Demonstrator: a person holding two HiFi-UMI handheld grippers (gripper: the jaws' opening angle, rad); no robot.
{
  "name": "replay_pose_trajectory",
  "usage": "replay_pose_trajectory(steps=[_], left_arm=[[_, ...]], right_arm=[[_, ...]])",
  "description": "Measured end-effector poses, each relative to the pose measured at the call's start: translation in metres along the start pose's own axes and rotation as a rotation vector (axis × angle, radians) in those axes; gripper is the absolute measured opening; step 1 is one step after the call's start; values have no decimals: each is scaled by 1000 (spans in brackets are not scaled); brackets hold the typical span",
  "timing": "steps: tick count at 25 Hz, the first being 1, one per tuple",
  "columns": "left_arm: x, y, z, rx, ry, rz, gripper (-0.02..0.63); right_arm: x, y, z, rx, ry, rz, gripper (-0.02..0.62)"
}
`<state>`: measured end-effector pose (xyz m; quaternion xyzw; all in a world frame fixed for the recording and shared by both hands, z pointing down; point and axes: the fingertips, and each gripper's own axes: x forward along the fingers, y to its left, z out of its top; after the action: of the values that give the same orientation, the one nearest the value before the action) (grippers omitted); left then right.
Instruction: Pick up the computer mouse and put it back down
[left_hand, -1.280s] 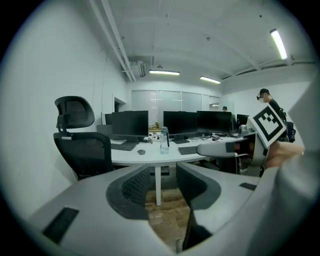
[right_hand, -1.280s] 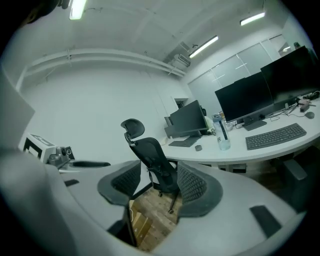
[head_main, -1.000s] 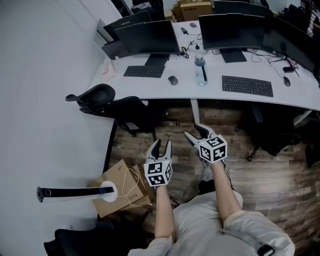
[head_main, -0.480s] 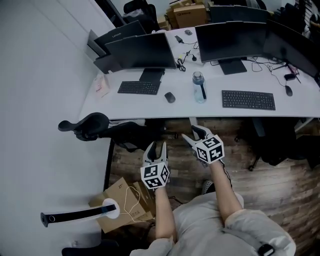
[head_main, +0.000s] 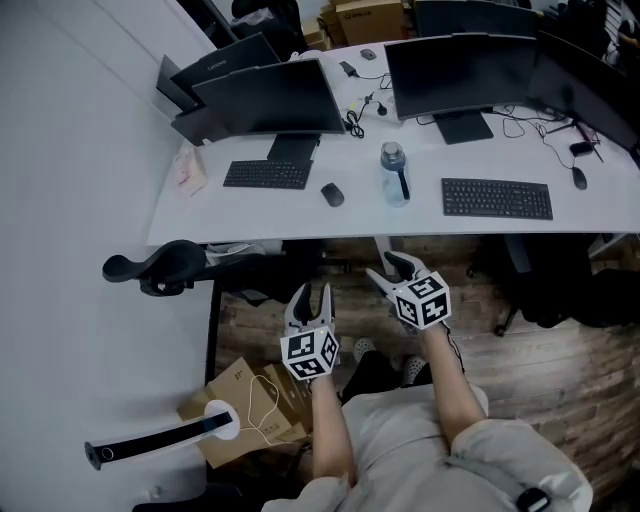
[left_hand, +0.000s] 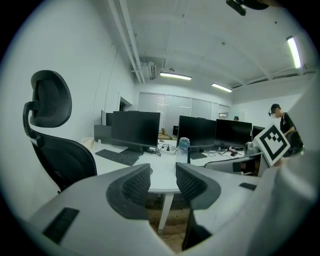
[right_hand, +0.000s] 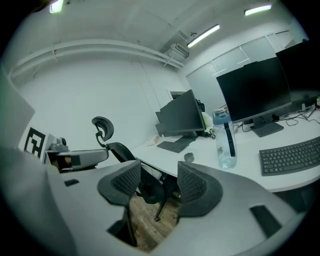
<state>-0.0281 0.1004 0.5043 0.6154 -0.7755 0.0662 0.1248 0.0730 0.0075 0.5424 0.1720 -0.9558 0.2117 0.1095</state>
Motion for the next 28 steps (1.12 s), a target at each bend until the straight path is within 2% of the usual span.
replay_pose_trajectory(steps=[6, 14, 19, 28], left_arm=[[26, 8, 3, -13, -8, -17, 167], [91, 40, 32, -37, -41, -45, 167], [143, 71, 52, -72, -37, -42, 166], [209, 139, 87, -112, -61, -32, 166]], right_arm=[[15, -17, 11, -4, -8, -21, 242], [74, -32, 42, -58, 14, -4, 252], [126, -46, 65, -102, 51, -12, 253], [215, -73, 93, -92, 99, -38, 255]])
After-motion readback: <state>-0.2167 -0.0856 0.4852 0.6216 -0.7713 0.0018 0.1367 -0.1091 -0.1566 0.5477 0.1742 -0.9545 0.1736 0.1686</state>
